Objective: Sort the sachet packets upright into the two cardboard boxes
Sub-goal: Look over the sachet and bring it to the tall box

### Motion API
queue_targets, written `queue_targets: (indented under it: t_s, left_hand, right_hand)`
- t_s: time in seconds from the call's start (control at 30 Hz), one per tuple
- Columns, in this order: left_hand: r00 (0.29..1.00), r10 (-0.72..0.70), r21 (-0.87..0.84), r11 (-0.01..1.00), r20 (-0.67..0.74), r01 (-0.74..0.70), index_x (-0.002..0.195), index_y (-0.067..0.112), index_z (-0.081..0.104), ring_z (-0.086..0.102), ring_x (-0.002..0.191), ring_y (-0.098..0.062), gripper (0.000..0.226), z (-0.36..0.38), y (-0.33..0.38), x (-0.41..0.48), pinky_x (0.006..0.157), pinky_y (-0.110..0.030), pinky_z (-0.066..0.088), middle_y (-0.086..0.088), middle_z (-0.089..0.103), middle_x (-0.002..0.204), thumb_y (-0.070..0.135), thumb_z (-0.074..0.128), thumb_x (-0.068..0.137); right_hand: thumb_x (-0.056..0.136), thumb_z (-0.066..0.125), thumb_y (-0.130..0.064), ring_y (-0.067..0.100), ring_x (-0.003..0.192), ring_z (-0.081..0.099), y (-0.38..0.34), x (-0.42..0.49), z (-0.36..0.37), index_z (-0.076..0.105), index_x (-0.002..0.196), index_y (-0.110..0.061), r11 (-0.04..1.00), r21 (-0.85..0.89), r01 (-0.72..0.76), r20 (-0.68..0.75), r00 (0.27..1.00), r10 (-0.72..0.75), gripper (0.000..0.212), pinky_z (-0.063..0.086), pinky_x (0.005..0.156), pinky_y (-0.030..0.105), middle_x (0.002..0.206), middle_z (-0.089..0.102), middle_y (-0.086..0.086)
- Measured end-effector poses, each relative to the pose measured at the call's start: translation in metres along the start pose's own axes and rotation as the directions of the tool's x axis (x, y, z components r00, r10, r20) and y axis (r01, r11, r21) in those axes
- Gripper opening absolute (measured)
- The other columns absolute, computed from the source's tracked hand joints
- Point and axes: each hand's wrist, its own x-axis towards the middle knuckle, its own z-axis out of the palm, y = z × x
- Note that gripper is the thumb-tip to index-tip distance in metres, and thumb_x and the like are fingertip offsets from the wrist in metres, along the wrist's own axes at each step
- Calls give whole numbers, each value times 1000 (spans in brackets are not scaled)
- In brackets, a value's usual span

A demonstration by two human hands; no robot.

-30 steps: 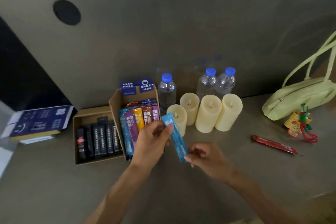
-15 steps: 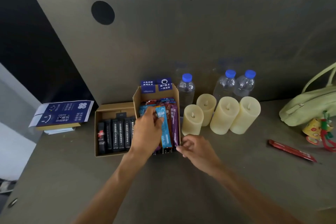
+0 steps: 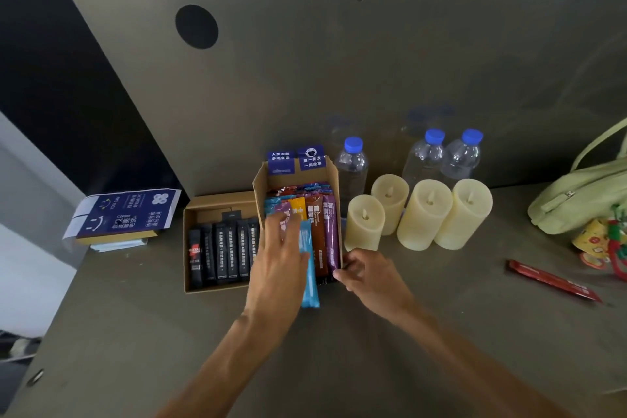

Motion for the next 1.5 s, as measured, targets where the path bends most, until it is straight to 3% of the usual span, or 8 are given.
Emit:
queue_targets:
  t_s: [0.23,0.4,0.53,0.67,0.87,1.07,1.2,1.5]
  left_hand:
    - [978,42,244,965,206,-93,156,17,18,10,149,-31,84,25,-11,-15,105,-46,48,-6,0,160,14,70,89]
    - [980,104,195,971,171,-137,152,11,32,19,148,-31,86,23,-24,-22,99,-44,52,-10,22,160,2,76,79]
    - [984,104,231,963,143,-136,146,6,42,33,143,-32,84,22,-31,-33,96,-41,51,-12,38,151,-1,81,71]
    - [972,122,287,941,202,-178,141,2,48,41,139,-32,81,22,-34,-36,102,-45,50,-15,48,145,2,83,68]
    - [964,156,326,919,214,-221,136,4,54,46,133,-31,75,16,-34,-32,99,-45,49,-14,51,142,8,84,67]
    - [977,172,208,958,123,-195,130,10,59,45,126,-26,61,20,-38,-56,100,-40,47,-7,53,135,-3,73,72]
    - [987,152,55,986,50,-155,125,16,61,50,113,-18,51,17,-41,-74,89,-34,48,1,56,125,1,72,77]
    - [993,113,141,984,-24,-108,114,15,68,55,102,-22,46,15,-43,-68,83,-32,41,0,62,116,-3,69,72]
  right_hand:
    - [93,68,-31,2,74,67,-4,1,3,65,97,-24,999,40,5,-33,999,-3,9,51,66,15,78,70,-9]
    - [92,68,-37,1,79,68,10,-14,15,60,115,-24,999,17,-45,-40,998,45,28,53,70,16,96,72,-8]
    - [91,68,-37,0,71,67,17,-29,16,64,94,-25,995,-55,-82,-51,996,80,13,56,69,21,84,70,-8]
    - [87,68,-49,-1,73,62,11,-47,28,59,87,-31,952,-303,-53,157,982,104,20,47,63,14,81,64,-12]
    - [76,76,-52,12,85,59,-3,-59,48,56,102,-21,853,-521,22,271,952,142,45,54,77,32,98,58,-6]
    - [80,79,-29,8,79,64,3,-51,55,59,88,-23,925,-371,-83,253,949,187,22,59,75,31,88,64,-8]
    - [85,75,-22,4,64,68,-9,-46,35,60,89,-22,976,-167,-137,203,964,170,15,52,55,17,85,69,-4]
    - [90,72,-17,17,71,69,-94,-5,-23,53,88,-20,966,-150,211,-39,975,-219,19,60,63,40,86,68,-1]
